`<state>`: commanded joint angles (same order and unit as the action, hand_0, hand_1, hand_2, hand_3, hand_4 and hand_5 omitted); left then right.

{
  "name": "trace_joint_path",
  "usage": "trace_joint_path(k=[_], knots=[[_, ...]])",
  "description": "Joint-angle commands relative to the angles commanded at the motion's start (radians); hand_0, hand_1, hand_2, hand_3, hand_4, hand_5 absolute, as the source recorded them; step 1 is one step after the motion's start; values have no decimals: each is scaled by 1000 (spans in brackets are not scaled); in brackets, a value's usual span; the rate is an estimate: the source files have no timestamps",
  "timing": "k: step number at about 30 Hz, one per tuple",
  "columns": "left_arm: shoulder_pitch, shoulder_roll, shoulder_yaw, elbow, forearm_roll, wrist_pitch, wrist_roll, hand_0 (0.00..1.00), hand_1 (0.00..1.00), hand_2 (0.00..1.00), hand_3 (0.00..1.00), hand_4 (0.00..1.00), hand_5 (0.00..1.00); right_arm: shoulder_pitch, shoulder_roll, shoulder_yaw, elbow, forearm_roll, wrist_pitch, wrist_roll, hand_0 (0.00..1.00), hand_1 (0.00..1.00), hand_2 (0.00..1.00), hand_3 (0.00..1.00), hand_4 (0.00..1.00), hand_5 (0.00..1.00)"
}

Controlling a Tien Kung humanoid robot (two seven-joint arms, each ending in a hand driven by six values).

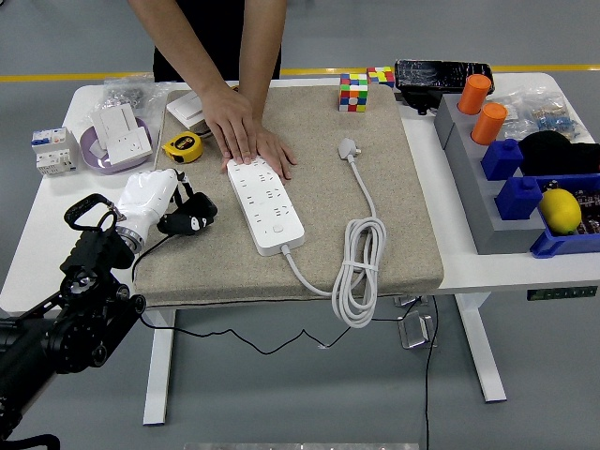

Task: Pick up the plug,place it near the board,insert it into the board,press the button

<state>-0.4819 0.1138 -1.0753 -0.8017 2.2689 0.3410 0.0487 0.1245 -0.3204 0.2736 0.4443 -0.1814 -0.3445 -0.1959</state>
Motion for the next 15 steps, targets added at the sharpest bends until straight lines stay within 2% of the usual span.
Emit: trace_joint_path(k=[8,12,15], knots=[[3,7,7,-18,-1,5,-4,406,400,327,367,604,156,1,1,2,-1,1,0,1,894,810,780,816,998,998],[0,25,12,-48,0,-5,-13,405,400,323,357,596,157,2,1,2,-1,2,-1,1,894,810,781,816,998,998],[-5,52,41,-84,0,-15,-25,405,400,323,357,596,157,3,-1,2,-1,3,-1,1,894,810,781,816,998,998]])
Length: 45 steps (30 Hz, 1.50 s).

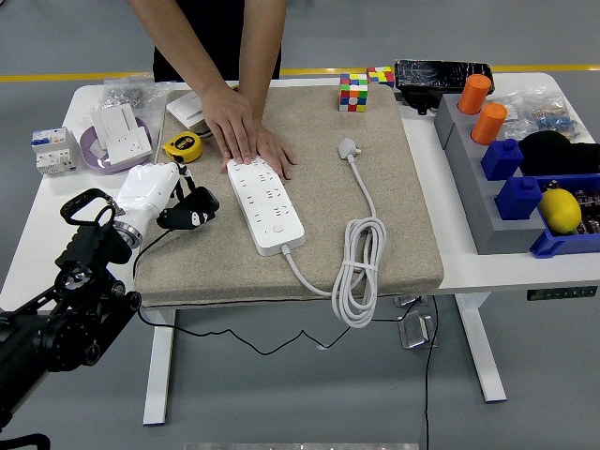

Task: Pick up the plug,place it near the board,insert it into the board,press the button

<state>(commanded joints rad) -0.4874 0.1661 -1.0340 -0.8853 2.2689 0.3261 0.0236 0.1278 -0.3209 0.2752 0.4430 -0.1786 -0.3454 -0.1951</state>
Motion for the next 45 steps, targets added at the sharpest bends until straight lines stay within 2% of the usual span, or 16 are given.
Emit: trace_joint_path(k=[4,5,10,14,17,24,29,32,38,45], knots=[[-19,39,61,-44,0,-3,-10,407,400,319,353,594,160,1,-1,-1,0,1,0,0,894,810,780,815,998,998],[-32,57,89,-60,0,-3,-14,407,400,319,353,594,160,1,-2,-2,0,1,0,0,894,810,780,815,998,998],[-81,113,193,-111,0,2,-25,407,403,318,352,597,161,3,-5,-3,1,1,0,0,894,810,780,816,998,998],[-122,138,243,-140,0,2,-30,407,403,318,352,597,161,4,-7,-6,1,1,1,0,894,810,780,816,998,998],[-157,145,266,-160,0,1,-32,409,401,316,352,599,163,6,-8,-8,1,1,1,-1,894,810,780,816,998,998],[-221,131,296,-169,0,-4,-36,411,402,317,353,604,162,10,-12,-10,2,1,0,0,893,810,780,816,998,998],[-247,108,312,-128,-17,-51,-51,414,409,318,345,591,143,12,-13,-10,2,0,0,0,893,810,780,816,998,998],[-257,93,319,-96,-50,-88,-62,414,409,318,345,591,143,13,-13,-12,2,1,0,-1,893,810,780,816,998,998],[-275,74,315,-44,-111,-124,-68,416,415,319,341,582,124,15,-14,-15,2,3,0,-1,893,810,780,816,998,998],[-284,57,294,14,-238,-168,-63,419,421,319,337,587,117,16,-14,-16,1,3,0,-1,894,810,779,816,998,998]])
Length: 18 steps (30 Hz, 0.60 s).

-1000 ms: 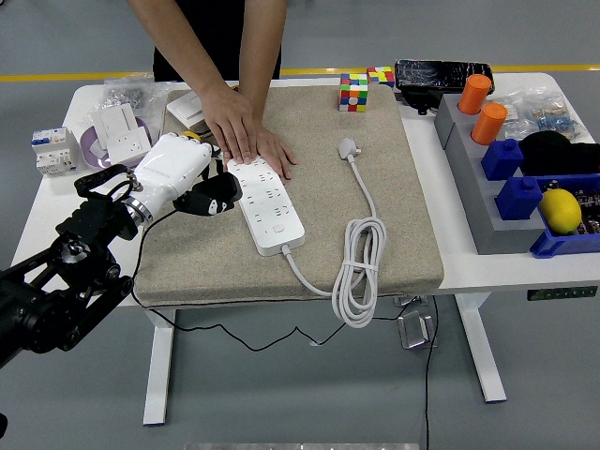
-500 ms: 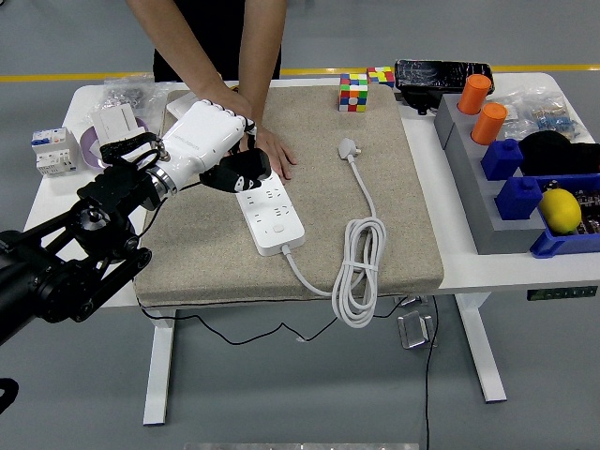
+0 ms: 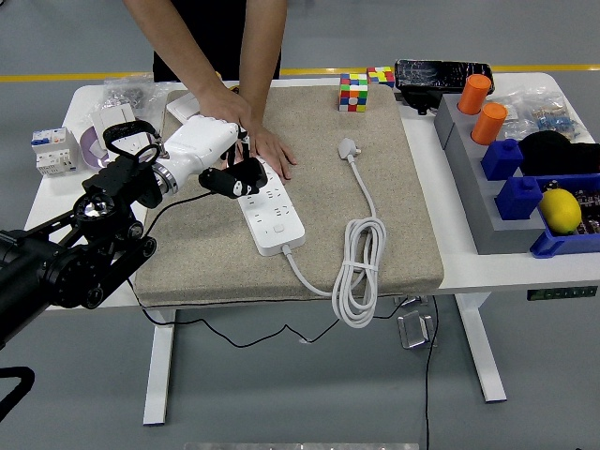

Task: Pick up the plug,place it near the board,insert it into the board,press the button

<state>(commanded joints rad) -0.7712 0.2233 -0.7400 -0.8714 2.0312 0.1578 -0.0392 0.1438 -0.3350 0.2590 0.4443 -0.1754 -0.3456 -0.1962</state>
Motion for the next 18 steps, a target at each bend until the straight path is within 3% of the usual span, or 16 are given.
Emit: trace_joint_path(k=[8,18], knots=[[-3,-13,2,34,-19,-8,-2,422,425,319,338,574,131,1,0,-1,0,0,0,0,894,810,779,816,998,998],[12,-51,-8,127,-25,1,-4,425,430,323,338,559,143,4,0,-7,0,2,0,0,894,810,779,816,998,998]])
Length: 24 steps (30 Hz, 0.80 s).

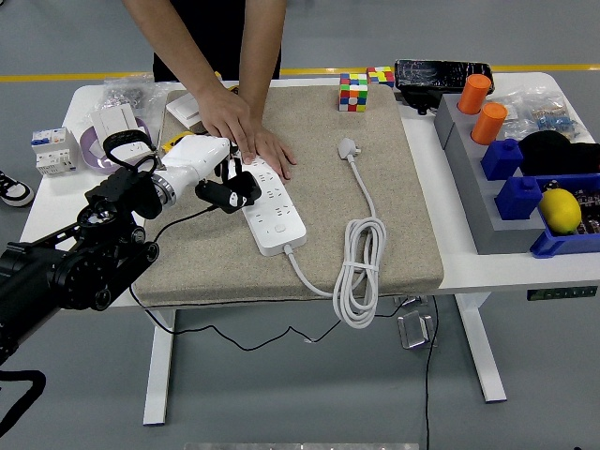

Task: Pick up the plug,place it near the board,insert it into the board,press the button

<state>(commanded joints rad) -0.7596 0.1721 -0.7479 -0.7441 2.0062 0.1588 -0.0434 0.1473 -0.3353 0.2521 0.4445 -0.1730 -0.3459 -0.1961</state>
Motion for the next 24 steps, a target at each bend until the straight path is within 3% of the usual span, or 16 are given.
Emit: trace_joint_path(k=[24], knots=[[-7,-20,10,33,28,29,-10,430,451,332,341,562,143,-3,-4,-9,1,2,0,1,895,810,779,816,998,998]])
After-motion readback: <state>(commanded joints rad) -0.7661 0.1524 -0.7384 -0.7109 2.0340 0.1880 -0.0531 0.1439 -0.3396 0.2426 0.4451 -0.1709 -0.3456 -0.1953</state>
